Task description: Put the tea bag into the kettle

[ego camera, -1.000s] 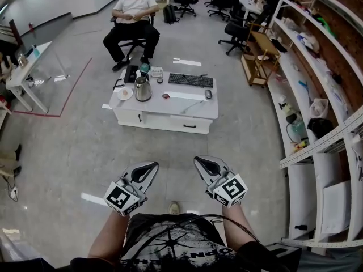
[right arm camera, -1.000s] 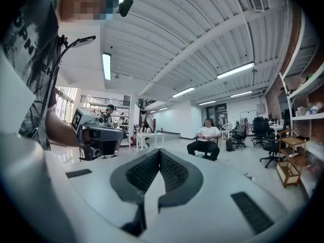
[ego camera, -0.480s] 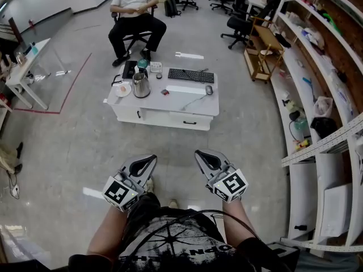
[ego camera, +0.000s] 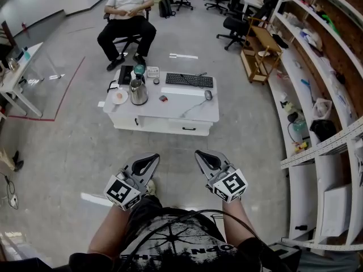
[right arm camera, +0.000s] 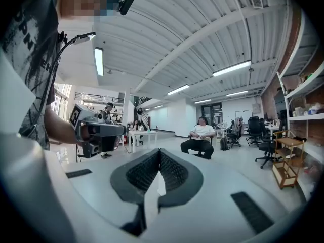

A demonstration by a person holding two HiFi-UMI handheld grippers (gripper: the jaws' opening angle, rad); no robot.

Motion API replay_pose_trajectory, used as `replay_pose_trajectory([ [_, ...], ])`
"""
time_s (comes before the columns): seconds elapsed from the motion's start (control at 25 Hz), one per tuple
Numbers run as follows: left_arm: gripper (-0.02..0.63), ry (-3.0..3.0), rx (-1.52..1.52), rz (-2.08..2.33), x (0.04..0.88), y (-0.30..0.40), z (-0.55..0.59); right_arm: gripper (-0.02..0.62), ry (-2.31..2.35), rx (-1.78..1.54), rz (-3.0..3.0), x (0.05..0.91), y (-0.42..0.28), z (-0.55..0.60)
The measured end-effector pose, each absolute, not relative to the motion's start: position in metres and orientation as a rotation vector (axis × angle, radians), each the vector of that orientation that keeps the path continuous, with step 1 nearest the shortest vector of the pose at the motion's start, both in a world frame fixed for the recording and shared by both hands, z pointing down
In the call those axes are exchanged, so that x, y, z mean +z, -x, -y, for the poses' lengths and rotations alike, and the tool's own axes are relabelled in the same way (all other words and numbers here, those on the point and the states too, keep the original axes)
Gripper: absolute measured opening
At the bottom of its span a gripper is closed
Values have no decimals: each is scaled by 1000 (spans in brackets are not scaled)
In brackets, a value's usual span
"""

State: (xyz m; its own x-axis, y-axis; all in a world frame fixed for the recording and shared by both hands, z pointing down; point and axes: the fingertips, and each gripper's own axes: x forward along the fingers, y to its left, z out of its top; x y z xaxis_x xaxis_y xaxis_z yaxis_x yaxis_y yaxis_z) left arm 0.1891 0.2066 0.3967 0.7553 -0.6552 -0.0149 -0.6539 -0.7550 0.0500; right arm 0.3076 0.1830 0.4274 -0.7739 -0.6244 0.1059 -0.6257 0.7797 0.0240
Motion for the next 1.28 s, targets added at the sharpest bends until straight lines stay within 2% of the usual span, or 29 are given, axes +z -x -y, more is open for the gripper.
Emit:
replay_pose_trajectory([
  [0.76,6,-2993,-5,1021,388,-89,-56,8,-1067,-5,2799,416,-197,-33],
  [1.28,6,-3007,-51,943,396,-55,22,8,-1106,-68,2725,416,-165,36],
])
